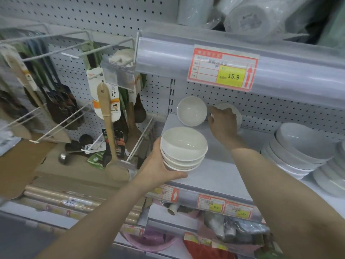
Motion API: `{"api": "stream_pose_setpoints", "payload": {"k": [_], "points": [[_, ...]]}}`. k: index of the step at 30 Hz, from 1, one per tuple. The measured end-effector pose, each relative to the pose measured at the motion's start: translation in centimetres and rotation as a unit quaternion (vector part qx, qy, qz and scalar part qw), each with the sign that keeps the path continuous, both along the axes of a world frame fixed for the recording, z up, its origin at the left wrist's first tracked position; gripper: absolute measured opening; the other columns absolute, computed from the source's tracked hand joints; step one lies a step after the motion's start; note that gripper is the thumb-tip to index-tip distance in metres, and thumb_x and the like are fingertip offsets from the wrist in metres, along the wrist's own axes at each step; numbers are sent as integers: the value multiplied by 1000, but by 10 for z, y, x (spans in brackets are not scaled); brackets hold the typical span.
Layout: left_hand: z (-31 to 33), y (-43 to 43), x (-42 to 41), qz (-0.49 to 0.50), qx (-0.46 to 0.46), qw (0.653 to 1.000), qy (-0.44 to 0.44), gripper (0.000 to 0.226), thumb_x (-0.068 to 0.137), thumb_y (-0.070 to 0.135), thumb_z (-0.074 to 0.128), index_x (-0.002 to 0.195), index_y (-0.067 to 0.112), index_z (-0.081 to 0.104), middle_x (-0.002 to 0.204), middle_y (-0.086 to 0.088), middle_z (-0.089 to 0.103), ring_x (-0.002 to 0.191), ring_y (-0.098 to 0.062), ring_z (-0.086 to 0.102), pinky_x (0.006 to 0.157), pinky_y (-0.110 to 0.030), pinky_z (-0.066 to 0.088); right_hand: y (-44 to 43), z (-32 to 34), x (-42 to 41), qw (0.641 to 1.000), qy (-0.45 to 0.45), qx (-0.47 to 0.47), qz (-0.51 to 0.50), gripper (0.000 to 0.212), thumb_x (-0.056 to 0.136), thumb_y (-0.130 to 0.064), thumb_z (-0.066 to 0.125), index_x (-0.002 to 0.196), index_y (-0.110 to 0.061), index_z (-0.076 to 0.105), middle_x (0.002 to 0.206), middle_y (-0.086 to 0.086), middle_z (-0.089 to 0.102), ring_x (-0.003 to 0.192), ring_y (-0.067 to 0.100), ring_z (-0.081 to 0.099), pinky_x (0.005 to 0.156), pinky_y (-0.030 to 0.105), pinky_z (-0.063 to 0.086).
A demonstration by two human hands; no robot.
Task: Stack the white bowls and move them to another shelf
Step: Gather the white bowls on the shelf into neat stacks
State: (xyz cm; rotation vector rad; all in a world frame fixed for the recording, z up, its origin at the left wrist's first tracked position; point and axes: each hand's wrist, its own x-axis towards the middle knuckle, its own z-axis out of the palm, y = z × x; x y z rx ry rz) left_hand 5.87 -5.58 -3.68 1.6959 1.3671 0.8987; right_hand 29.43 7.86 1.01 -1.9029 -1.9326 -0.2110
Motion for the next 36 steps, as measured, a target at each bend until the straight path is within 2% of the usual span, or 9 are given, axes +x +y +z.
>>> {"api": "stream_pose_setpoints", "payload": {"k": [5,10,16,19,24,29,32,34,36], "points": [[3,5,1,-6,5,1000,21,116,56,47,92,136,54,8,126,36,44,120,2,47,101,-21,40,39,-5,-2,994,-105,-3,-7,22,89,-12,56,110,-8,62,98,19,68,108,36,48,83,40,35],[1,8,0,1,13,1000,25,112,53,56,89,127,67,6,128,38,43,125,2,48,103,-24,41,63,-14,-6,992,-122,-31,-26,23,94,-21,56,113,-9,61,103,19,66,112,34,46,87,39,35],[-1,8,1,4,18,1000,25,114,52,58,88,131,65,6,133,32,47,125,2,49,106,-28,43,69,-19,-15,996,-73,-1,-58,19,92,-22,58,103,-10,67,95,18,67,107,33,49,86,38,34],[1,8,1,6,17,1000,24,114,52,58,88,129,66,6,134,31,48,126,1,49,107,-29,43,68,-18,-20,997,-60,3,-56,26,91,-25,60,110,-7,61,100,20,66,108,34,51,85,38,36],[0,7,2,8,19,1000,20,112,53,56,88,129,66,5,131,35,45,125,3,48,105,-24,42,60,-13,-19,997,43,-46,-49,30,86,-10,56,115,-2,49,101,22,66,99,37,61,69,36,44],[-1,8,1,3,6,1000,-1,112,57,44,92,135,54,11,129,35,43,125,1,46,104,-23,41,33,-8,-14,995,43,-78,-45,27,86,-14,53,112,-6,58,103,18,67,99,37,61,68,32,42],[-1,8,2,-4,-2,1000,-23,113,59,36,94,138,48,14,128,36,41,124,1,45,103,-21,39,9,-4,-10,988,53,-121,-86,20,89,-16,51,106,-7,58,100,14,66,97,35,62,69,32,41],[0,7,2,-11,-7,999,-40,115,60,31,94,143,41,15,129,35,40,125,2,44,103,-19,37,-9,-1,-4,979,87,-146,-115,11,90,-18,50,93,-8,56,92,12,61,94,34,62,68,32,41],[1,6,1,-20,-12,998,-58,116,60,31,94,146,37,17,133,31,41,128,2,43,104,-19,36,-25,3,6,966,140,-156,-148,17,90,-18,50,76,-9,51,87,11,60,84,31,61,63,29,40]]}}
